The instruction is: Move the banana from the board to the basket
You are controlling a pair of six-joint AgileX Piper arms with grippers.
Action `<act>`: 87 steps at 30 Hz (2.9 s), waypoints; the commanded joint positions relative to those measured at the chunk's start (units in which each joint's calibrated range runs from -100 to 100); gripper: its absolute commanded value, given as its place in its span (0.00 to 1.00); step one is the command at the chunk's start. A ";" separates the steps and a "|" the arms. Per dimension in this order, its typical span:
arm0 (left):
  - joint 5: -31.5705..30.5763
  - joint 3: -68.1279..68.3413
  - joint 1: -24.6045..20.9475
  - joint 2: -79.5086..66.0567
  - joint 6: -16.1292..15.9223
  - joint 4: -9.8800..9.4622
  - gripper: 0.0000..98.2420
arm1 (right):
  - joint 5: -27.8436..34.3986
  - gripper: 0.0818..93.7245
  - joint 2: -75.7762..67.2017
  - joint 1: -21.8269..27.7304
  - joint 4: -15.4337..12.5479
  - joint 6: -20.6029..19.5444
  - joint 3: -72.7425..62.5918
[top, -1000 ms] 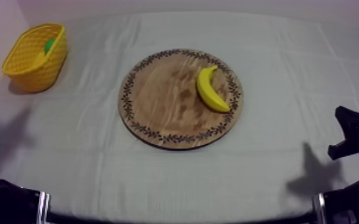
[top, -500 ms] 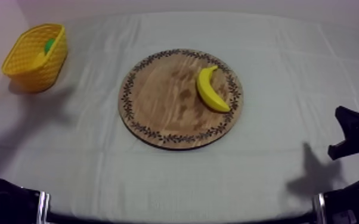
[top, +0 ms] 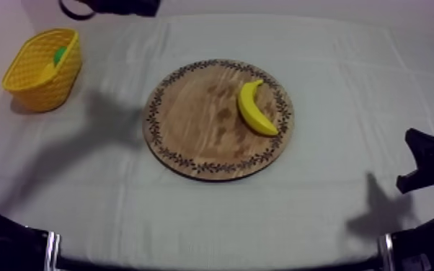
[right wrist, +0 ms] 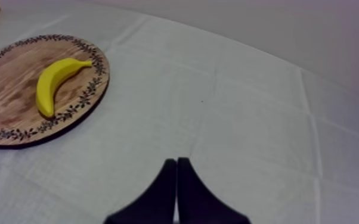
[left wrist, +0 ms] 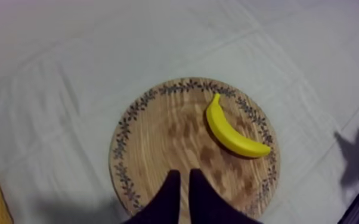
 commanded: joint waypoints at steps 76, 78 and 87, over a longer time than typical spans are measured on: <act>14.29 -36.57 5.36 51.39 13.90 13.66 0.65 | 0.03 0.00 0.00 0.01 -0.01 0.03 -0.03; 14.83 -39.14 5.23 53.19 14.35 13.67 0.65 | 0.03 0.00 0.00 0.01 -0.01 0.03 -0.03; 15.24 -45.11 4.28 59.01 14.95 12.82 0.64 | 0.03 0.00 0.00 0.01 -0.01 0.03 -0.03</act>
